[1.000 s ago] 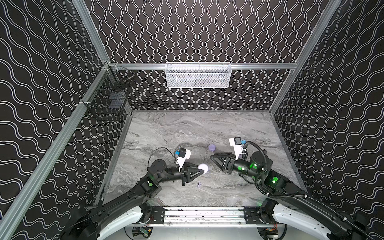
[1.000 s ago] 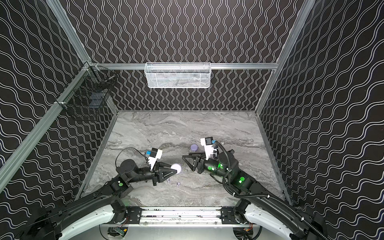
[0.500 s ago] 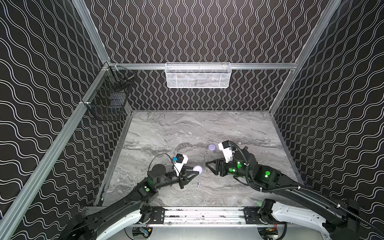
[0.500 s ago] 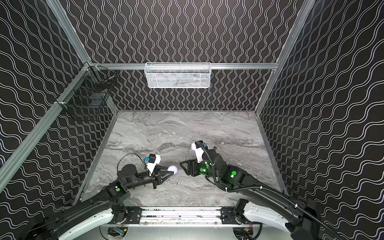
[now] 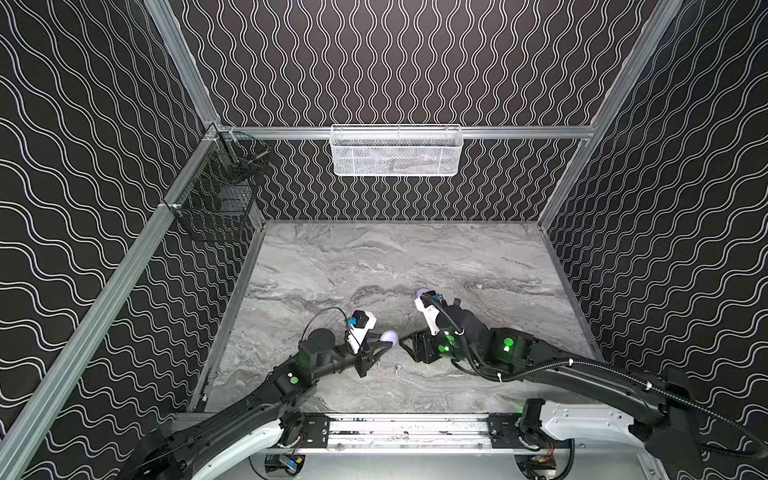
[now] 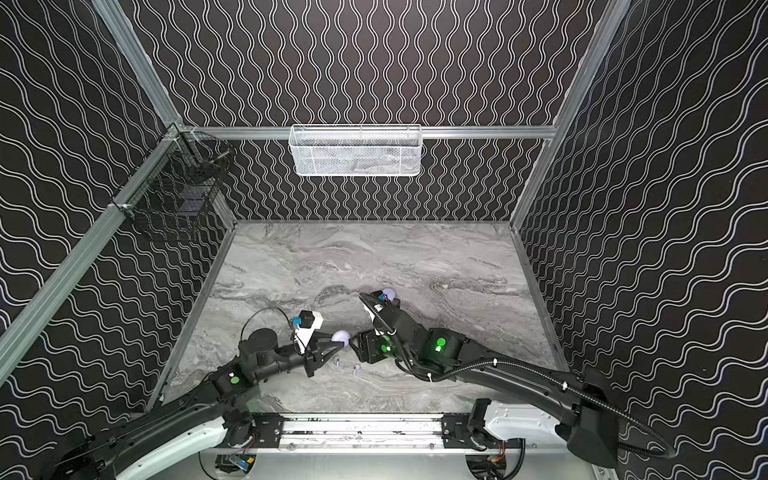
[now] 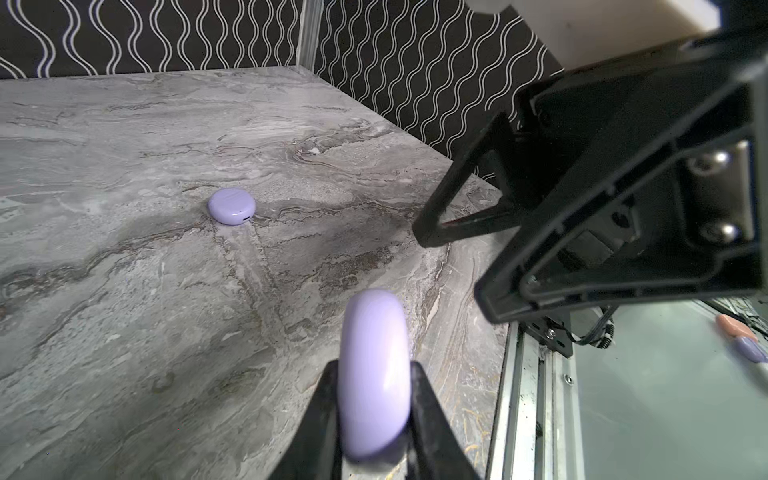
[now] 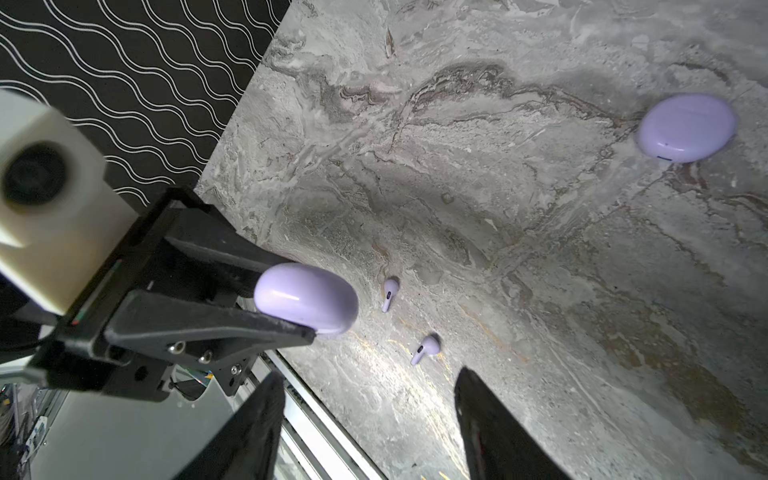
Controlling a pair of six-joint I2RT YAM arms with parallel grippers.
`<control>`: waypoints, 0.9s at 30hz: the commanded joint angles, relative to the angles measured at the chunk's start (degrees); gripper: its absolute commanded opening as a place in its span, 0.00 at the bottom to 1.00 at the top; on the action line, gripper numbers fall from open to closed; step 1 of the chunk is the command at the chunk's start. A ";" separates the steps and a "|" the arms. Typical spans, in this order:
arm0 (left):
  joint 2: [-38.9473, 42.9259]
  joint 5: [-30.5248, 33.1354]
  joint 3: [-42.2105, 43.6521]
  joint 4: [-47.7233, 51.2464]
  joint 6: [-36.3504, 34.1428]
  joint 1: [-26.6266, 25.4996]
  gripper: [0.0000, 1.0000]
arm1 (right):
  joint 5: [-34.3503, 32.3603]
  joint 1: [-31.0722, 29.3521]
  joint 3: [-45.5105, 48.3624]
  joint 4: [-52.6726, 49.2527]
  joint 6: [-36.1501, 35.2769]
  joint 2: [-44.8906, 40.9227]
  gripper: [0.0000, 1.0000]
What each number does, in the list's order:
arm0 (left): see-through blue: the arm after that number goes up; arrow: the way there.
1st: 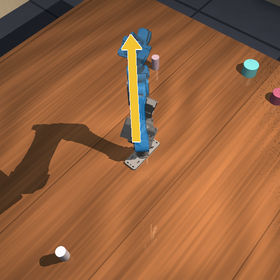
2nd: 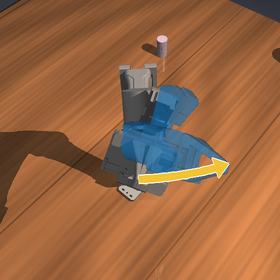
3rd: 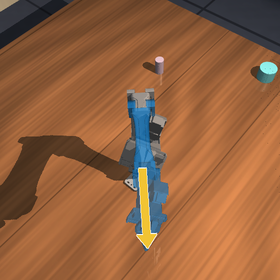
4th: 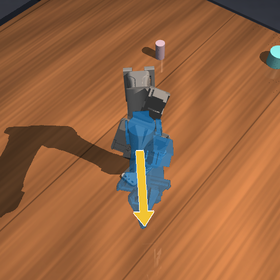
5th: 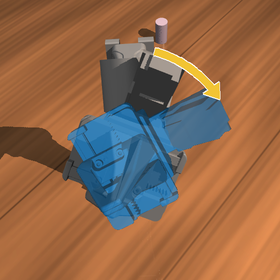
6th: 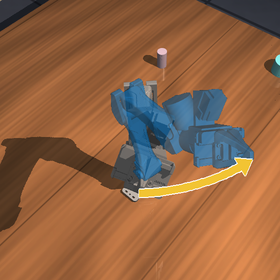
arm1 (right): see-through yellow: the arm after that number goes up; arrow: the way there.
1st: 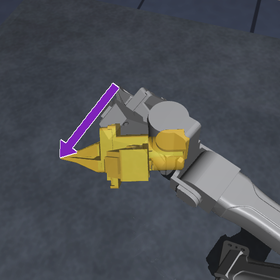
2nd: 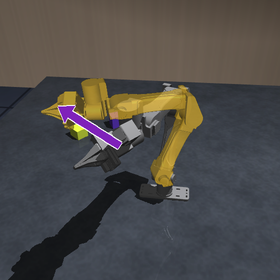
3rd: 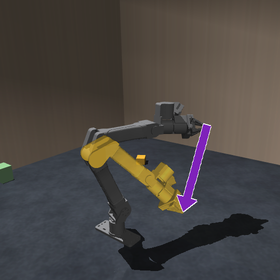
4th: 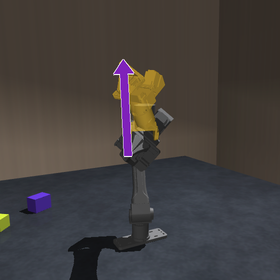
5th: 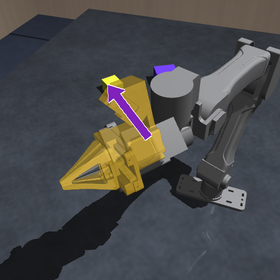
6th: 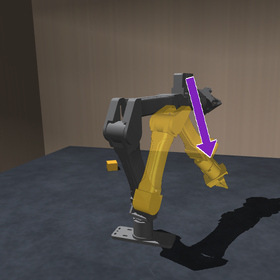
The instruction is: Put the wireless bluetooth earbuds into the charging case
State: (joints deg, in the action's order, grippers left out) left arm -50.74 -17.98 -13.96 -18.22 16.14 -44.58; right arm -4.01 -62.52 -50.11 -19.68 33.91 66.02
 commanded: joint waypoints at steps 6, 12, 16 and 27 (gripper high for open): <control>0.49 0.84 -0.35 -0.39 -1.20 0.00 0.19 | 0.53 -0.05 -1.32 2.26 0.46 3.75 0.67; 0.55 0.57 -0.37 -0.55 -1.20 -0.07 0.19 | 1.23 0.38 -2.86 3.64 -0.32 6.76 0.68; 0.71 0.58 -0.35 -0.40 -1.24 -0.01 0.19 | 1.37 1.01 -3.59 3.86 -0.60 7.85 0.68; 0.95 -0.89 0.02 -1.74 -1.11 0.02 0.19 | 6.08 5.57 -1.55 7.43 -0.72 6.57 0.68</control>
State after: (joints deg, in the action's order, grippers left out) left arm -50.00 -17.02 -13.89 -16.95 16.12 -44.58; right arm 0.27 -57.19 -51.75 -15.35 33.47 72.55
